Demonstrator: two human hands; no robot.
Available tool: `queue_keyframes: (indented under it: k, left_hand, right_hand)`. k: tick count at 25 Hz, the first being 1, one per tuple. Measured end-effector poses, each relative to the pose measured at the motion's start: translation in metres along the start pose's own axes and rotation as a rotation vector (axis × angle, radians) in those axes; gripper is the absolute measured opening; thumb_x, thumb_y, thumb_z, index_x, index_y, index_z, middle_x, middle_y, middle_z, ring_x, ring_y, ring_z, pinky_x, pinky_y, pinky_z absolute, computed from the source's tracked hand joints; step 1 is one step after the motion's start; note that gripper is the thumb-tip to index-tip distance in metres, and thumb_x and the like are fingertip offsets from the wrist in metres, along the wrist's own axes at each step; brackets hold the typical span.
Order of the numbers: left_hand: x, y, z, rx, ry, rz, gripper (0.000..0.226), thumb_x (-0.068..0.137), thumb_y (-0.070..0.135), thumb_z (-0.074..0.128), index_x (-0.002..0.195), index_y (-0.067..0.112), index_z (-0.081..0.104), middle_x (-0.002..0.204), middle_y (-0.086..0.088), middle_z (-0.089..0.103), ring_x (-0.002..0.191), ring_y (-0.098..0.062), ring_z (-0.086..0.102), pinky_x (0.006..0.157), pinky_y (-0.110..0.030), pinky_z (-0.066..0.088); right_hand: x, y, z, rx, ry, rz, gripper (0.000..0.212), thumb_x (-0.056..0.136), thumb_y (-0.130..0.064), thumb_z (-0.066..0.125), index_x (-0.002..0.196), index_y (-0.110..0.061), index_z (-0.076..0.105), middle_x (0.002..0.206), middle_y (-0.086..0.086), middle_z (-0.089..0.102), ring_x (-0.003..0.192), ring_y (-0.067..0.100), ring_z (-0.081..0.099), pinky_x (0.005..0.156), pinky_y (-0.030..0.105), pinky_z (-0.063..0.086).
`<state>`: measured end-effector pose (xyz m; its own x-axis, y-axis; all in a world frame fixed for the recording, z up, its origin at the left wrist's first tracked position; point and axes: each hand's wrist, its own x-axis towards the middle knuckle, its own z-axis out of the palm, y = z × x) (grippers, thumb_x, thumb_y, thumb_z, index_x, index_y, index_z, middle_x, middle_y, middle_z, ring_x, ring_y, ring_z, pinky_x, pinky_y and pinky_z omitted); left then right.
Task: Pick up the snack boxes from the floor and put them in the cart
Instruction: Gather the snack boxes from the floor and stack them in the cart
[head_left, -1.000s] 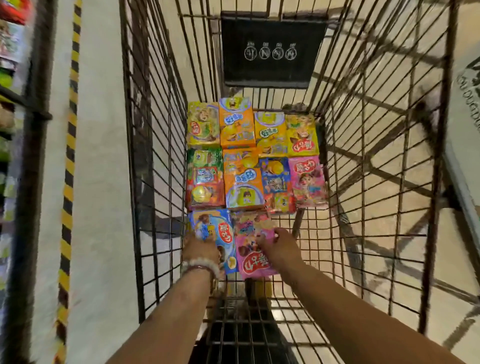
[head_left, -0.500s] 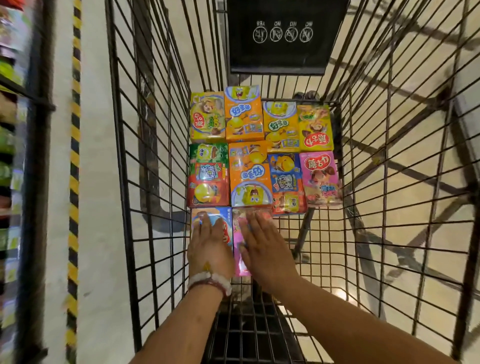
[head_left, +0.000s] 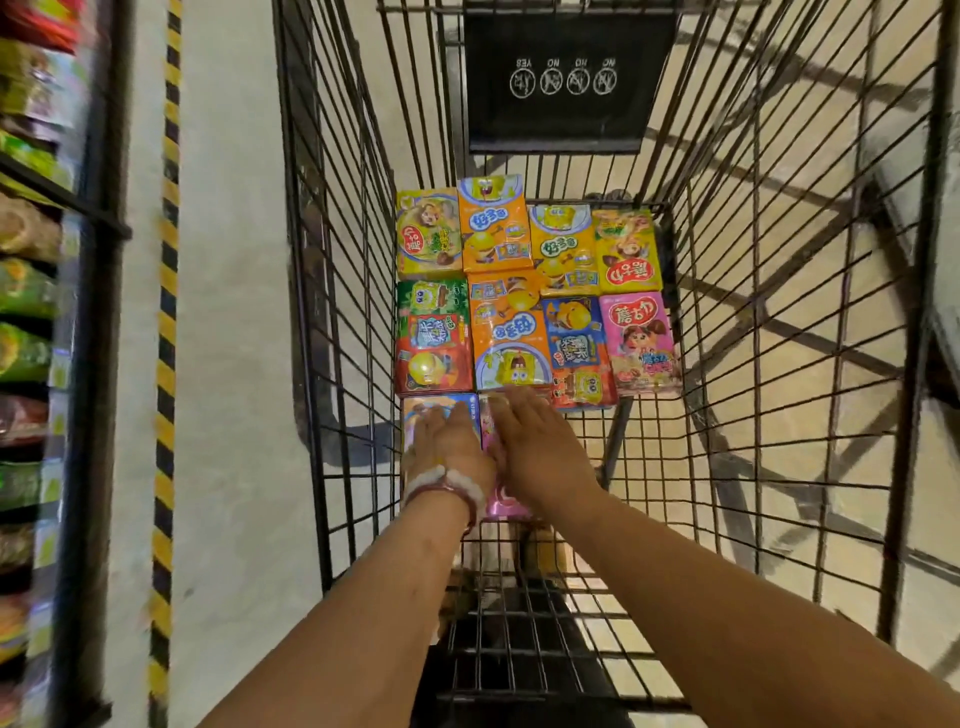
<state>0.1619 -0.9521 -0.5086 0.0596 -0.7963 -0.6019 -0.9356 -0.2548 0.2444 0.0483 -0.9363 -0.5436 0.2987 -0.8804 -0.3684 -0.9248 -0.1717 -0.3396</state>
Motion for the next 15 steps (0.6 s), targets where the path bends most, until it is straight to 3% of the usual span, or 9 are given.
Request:
queue_keyframes:
  k: [2, 4, 6, 8, 11, 15]
  left_hand:
    - [-0.008, 0.013, -0.028, -0.053, 0.037, 0.107, 0.052, 0.092, 0.027, 0.046, 0.141, 0.012, 0.036, 0.143, -0.013, 0.041, 0.133, -0.031, 0.036, 0.108, -0.04, 0.032]
    - [-0.026, 0.024, -0.069, -0.149, 0.044, 0.237, 0.056, 0.091, 0.021, 0.052, 0.143, 0.013, 0.034, 0.144, -0.009, 0.04, 0.135, -0.028, 0.035, 0.106, -0.033, 0.032]
    - [-0.054, 0.032, -0.125, -0.261, 0.022, 0.342, 0.057, 0.091, 0.013, 0.054, 0.144, 0.013, 0.034, 0.146, -0.007, 0.04, 0.133, -0.023, 0.039, 0.1, -0.024, 0.033]
    - [-0.092, 0.035, -0.191, -0.266, 0.107, 0.463, 0.054, 0.092, 0.014, 0.055, 0.143, 0.014, 0.036, 0.145, -0.007, 0.042, 0.128, -0.021, 0.044, 0.096, -0.021, 0.035]
    - [-0.168, 0.031, -0.293, -0.109, 0.327, 0.602, 0.057, 0.094, 0.028, 0.056, 0.145, 0.018, 0.033, 0.149, -0.004, 0.036, 0.133, -0.019, 0.038, 0.1, -0.019, 0.029]
    - [-0.278, 0.013, -0.393, 0.246, 0.597, 0.695, 0.054, 0.096, 0.043, 0.046, 0.145, 0.027, 0.031, 0.15, 0.008, 0.034, 0.124, -0.012, 0.043, 0.084, -0.013, 0.025]
  right_hand:
    - [-0.001, -0.011, -0.026, 0.068, 0.087, -0.012, 0.05, 0.091, -0.025, 0.047, 0.136, -0.001, 0.049, 0.14, 0.025, 0.046, 0.128, 0.042, 0.045, 0.104, 0.05, 0.037]
    - [-0.01, -0.022, -0.067, 0.11, 0.15, -0.014, 0.057, 0.096, -0.031, 0.042, 0.146, -0.005, 0.034, 0.152, 0.022, 0.029, 0.141, 0.038, 0.028, 0.113, 0.044, 0.024]
    - [-0.026, -0.035, -0.123, 0.174, 0.246, -0.015, 0.064, 0.094, -0.043, 0.035, 0.147, -0.008, 0.032, 0.153, 0.017, 0.029, 0.142, 0.033, 0.026, 0.114, 0.04, 0.021]
    - [-0.047, -0.052, -0.191, 0.171, 0.346, -0.04, 0.065, 0.09, -0.044, 0.035, 0.147, -0.011, 0.033, 0.153, 0.013, 0.032, 0.143, 0.028, 0.026, 0.114, 0.034, 0.019]
    - [-0.089, -0.094, -0.294, 0.102, 0.464, -0.169, 0.061, 0.095, -0.039, 0.046, 0.148, -0.013, 0.03, 0.153, 0.007, 0.032, 0.144, 0.023, 0.024, 0.113, 0.026, 0.015]
    - [-0.149, -0.157, -0.398, -0.003, 0.585, -0.352, 0.061, 0.096, -0.034, 0.052, 0.15, -0.019, 0.026, 0.154, 0.002, 0.03, 0.142, 0.017, 0.025, 0.106, 0.014, 0.013]
